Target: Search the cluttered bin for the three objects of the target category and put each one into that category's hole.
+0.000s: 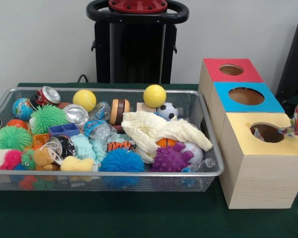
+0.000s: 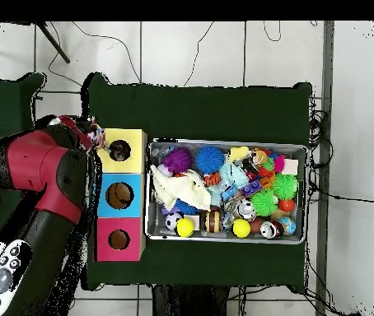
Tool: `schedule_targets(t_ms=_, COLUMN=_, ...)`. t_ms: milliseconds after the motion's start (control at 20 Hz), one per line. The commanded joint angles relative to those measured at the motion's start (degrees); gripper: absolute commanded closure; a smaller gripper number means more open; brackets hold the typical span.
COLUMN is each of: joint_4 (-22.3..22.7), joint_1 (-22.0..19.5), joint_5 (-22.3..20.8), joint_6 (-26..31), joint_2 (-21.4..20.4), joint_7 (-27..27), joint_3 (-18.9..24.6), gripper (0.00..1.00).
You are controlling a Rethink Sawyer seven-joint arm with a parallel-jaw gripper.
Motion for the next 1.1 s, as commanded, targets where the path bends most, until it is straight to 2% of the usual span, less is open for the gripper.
schedule_targets(t_ms=50, joint_4=5.6, joint_1=-1.1, joint_5=-5.8, joint_6=-3.7, joint_2=-1.9, joint_7=-1.7, joint_3=11.9, gripper=1.0)
schedule_targets(t_ms=350, joint_4=8.0, joint_1=-2.8, joint_5=-9.0, joint_6=-5.2, joint_2=-4.9, joint_7=-3.2, joint_3=15.1, gripper=1.0)
schedule_targets(t_ms=800, joint_4=8.6, joint_1=-6.0, joint_5=-13.7, joint_6=-5.4, joint_2=-8.1, joint_7=-5.0, joint_3=18.5, gripper=1.0)
schedule_targets(t_ms=1100, joint_4=10.5, joint_1=-7.3, joint_5=-17.0, joint_6=-6.5, joint_2=-10.4, joint_7=-5.2, joint_3=21.5, gripper=1.0)
